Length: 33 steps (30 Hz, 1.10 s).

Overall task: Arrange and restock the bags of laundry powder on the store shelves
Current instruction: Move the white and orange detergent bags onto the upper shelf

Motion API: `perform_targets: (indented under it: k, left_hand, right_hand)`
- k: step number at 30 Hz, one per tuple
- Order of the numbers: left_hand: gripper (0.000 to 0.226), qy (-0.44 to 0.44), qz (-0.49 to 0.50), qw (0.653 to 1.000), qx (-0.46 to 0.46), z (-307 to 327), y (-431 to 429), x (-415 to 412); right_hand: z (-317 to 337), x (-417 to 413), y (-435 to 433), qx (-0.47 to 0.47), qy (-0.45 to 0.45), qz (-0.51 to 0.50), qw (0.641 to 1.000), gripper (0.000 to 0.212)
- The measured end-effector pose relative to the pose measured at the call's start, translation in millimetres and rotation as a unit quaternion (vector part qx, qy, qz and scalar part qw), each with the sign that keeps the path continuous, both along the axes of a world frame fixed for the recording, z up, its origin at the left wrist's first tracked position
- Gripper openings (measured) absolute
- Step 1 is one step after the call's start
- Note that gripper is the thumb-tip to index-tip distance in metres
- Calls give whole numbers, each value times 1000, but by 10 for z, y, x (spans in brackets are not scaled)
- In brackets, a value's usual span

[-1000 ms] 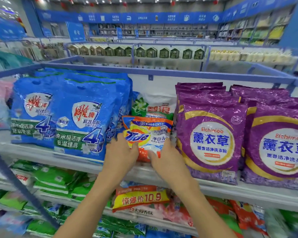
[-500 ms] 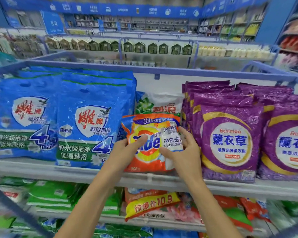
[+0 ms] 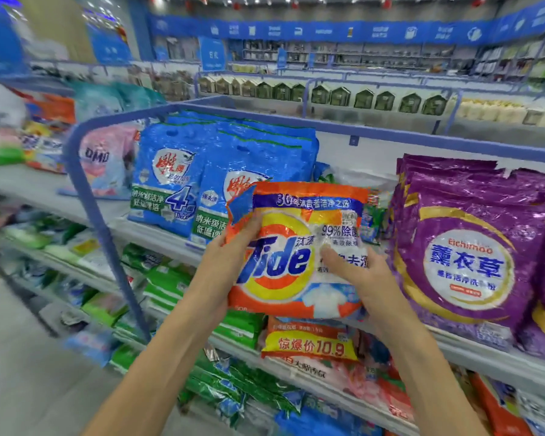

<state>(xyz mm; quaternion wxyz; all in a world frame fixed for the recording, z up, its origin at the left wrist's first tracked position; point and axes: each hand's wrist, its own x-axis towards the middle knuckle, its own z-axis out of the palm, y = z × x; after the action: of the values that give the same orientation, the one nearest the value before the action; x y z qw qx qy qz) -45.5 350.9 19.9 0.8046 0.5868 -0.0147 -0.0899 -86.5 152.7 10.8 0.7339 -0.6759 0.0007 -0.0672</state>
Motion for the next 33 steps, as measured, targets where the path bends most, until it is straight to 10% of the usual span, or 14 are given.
perform_targets:
  k: [6,12,15,20,33]
  left_hand:
    - [40,4,110,994,5,28,626,-334]
    - [51,24,178,984,-7,-19,1400,-472]
    - [55,36,216,976,-13,-3,1842,-496]
    - [45,54,285,957,-5,40,2803,-465]
    - [59,42,314,948,-21,29,5013,-31]
  right_hand:
    - [-63,102,640,141,44,46,988,11]
    - [-45,266,1401,158,80,112,978,19]
    - [-40,397,1878,185,96,135,969,59]
    - [14,526,2862,194,110,190,956,17]
    - [44,1094,5092,177,99,208,957,50]
